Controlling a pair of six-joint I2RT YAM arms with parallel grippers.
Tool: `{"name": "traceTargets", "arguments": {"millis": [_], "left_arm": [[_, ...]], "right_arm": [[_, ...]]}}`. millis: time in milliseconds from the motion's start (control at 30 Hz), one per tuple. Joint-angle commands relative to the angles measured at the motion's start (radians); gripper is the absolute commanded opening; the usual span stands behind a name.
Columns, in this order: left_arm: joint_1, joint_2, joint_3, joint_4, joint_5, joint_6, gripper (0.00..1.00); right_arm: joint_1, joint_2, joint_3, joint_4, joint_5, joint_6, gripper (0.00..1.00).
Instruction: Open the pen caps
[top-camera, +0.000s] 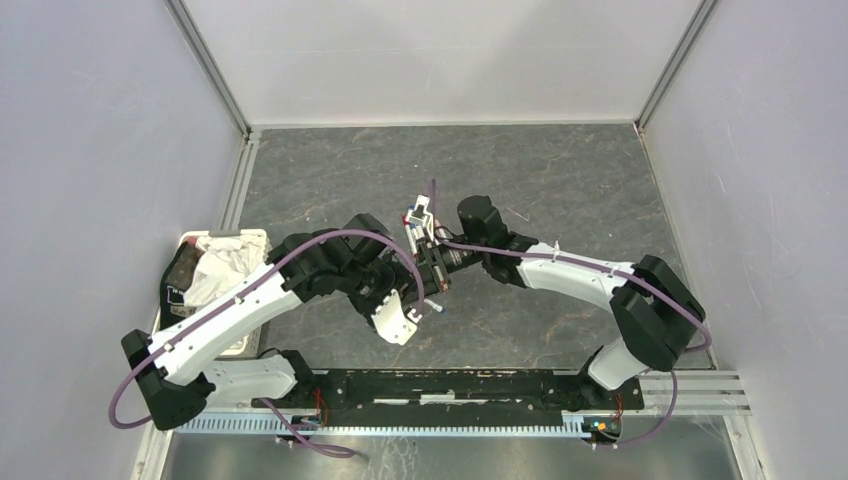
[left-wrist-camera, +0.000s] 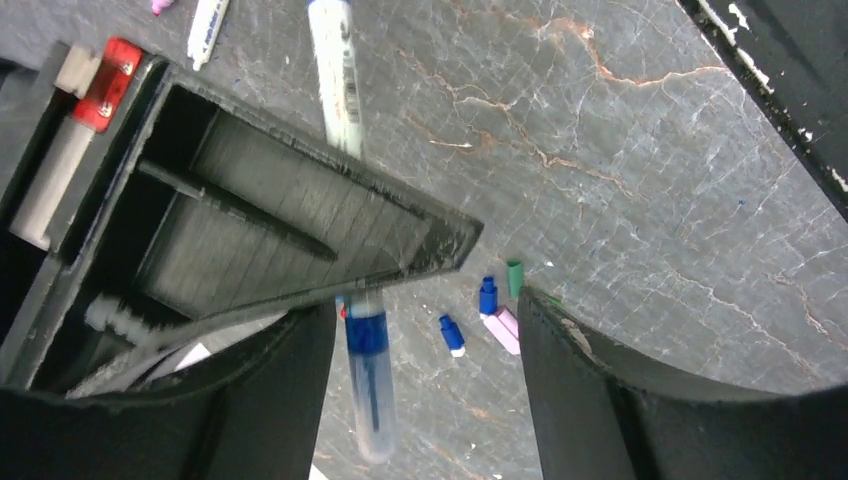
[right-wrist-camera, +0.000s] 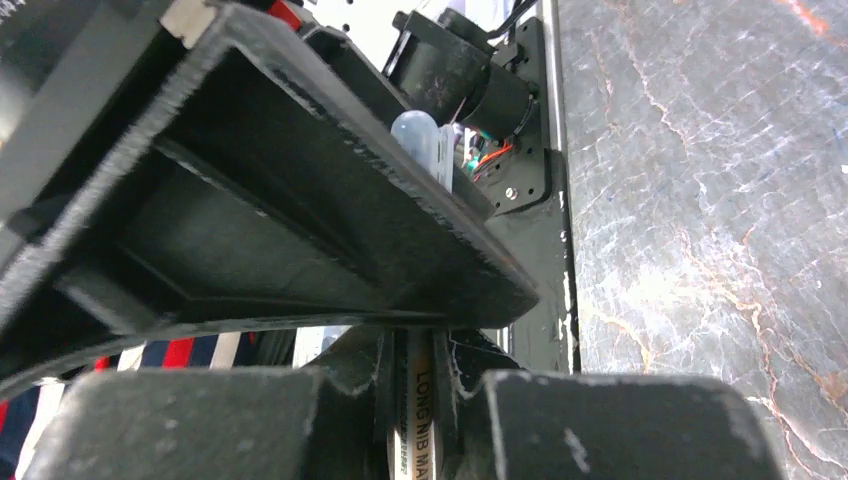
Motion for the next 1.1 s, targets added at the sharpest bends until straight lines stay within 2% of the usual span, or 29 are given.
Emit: {"name": "traceTargets", "arguments": {"millis": [0, 200, 267, 333, 367, 467, 567, 600, 667, 700, 733, 800, 833, 967, 1067], "left_arm": [[-0.025, 0.002, -0.011, 0.056, -0.022, -0.069, 0.70], [-0.045, 0.034, -0.006, 0.112, -0.098, -0.091, 0.38], [-0.052, 0.033, -0.014, 0.141, -0.114, -0.103, 0.25], [-0.058, 0.030, -0.025, 0.176, -0.124, -0.125, 0.09], [-0.064, 0.030, -0.028, 0.191, -0.127, -0.134, 0.05], [-0.079, 0.042, -0.022, 0.201, -0.136, -0.162, 0.02], [-0.082, 0.045, -0.020, 0.201, -0.148, -0.177, 0.02], [-0.082, 0.044, -0.023, 0.204, -0.153, -0.184, 0.02], [-0.081, 0.043, -0.028, 0.215, -0.160, -0.205, 0.02], [-0.080, 0.043, -0.028, 0.219, -0.160, -0.218, 0.02], [-0.080, 0.045, -0.028, 0.223, -0.163, -0.235, 0.02], [-0.081, 0.044, -0.028, 0.222, -0.153, -0.258, 0.02], [-0.079, 0.041, -0.031, 0.224, -0.141, -0.265, 0.02], [-0.068, 0.040, -0.045, 0.247, -0.102, -0.266, 0.02], [-0.001, 0.067, -0.024, 0.211, -0.069, -0.192, 0.02]], "right_arm": [[0.008, 0.055, 0.103, 0.011, -0.061, 0.004, 0.00], [0.012, 0.111, 0.183, -0.038, -0.067, -0.021, 0.00], [0.011, 0.124, 0.195, -0.038, -0.061, -0.015, 0.00], [0.011, 0.141, 0.206, -0.021, -0.046, 0.006, 0.00], [0.012, 0.149, 0.206, 0.007, -0.041, 0.030, 0.00], [0.011, 0.186, 0.218, 0.082, -0.017, 0.092, 0.00], [0.009, 0.230, 0.254, 0.091, 0.005, 0.122, 0.27], [0.009, 0.241, 0.269, 0.095, 0.017, 0.133, 0.31], [0.006, 0.264, 0.301, 0.102, 0.036, 0.154, 0.34], [0.004, 0.274, 0.311, 0.112, 0.045, 0.165, 0.32], [0.003, 0.279, 0.318, 0.133, 0.056, 0.184, 0.26], [-0.001, 0.284, 0.321, 0.179, 0.082, 0.217, 0.03], [-0.001, 0.289, 0.323, 0.193, 0.098, 0.229, 0.00], [0.010, 0.314, 0.348, 0.213, 0.120, 0.228, 0.00], [0.015, 0.302, 0.356, -0.039, 0.160, 0.028, 0.00]]}}
